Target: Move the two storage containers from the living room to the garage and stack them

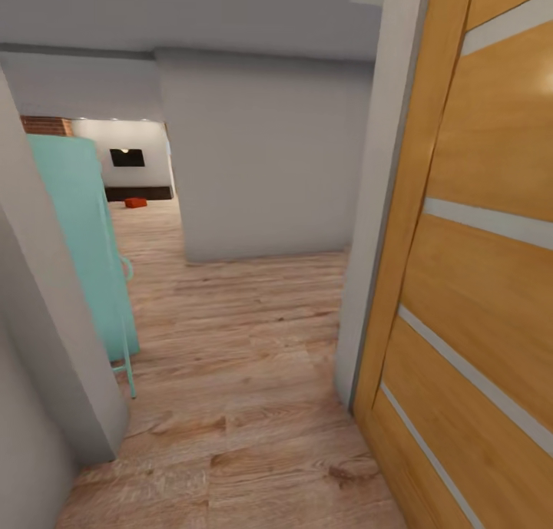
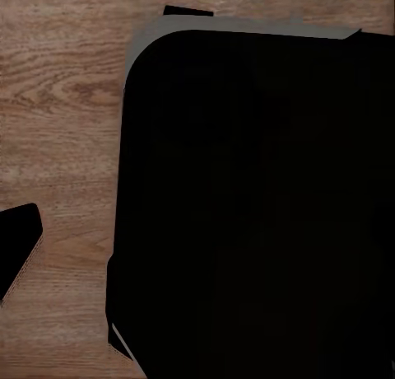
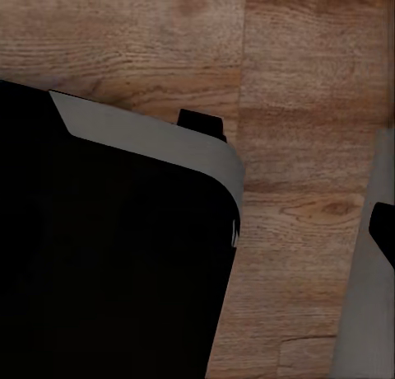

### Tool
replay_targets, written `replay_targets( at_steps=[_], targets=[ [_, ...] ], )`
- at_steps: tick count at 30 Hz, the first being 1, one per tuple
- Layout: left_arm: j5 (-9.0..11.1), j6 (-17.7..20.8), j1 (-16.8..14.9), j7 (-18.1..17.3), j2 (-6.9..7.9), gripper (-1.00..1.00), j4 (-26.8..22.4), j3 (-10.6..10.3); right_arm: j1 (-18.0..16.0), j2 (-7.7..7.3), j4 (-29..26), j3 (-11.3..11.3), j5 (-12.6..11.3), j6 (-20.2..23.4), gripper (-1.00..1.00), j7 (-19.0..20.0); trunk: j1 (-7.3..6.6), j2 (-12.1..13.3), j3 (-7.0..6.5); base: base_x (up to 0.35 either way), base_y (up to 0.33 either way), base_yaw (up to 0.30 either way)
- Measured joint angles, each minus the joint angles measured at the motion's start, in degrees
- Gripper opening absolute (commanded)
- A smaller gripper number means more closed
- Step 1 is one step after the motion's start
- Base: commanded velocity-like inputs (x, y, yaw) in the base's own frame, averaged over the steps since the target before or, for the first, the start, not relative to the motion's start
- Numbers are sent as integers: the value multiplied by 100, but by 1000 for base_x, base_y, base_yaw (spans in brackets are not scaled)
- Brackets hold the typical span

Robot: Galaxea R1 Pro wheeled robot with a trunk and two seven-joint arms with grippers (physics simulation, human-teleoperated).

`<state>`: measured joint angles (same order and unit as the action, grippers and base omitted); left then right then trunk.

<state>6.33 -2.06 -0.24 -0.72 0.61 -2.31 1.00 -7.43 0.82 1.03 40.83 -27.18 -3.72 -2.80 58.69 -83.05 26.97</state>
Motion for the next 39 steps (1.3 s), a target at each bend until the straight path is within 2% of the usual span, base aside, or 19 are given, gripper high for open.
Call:
replay_targets(
  at_steps=[9,32,39],
  targets=[
    [-4,-7,0,0,0,100,0,6,0,2,0,0,0,0,100,0,0,0,0,303,0,0],
    [-25,-16,0,-6,0,100,0,0,0,29,0,-25,-49,-3,100,0,3,1,0,17,0,0],
    [-26,-11,0,-8,7,100,0,-7,0,27,0,-42,-60,0,100,0,1,0,0,187,0,0]
  ],
)
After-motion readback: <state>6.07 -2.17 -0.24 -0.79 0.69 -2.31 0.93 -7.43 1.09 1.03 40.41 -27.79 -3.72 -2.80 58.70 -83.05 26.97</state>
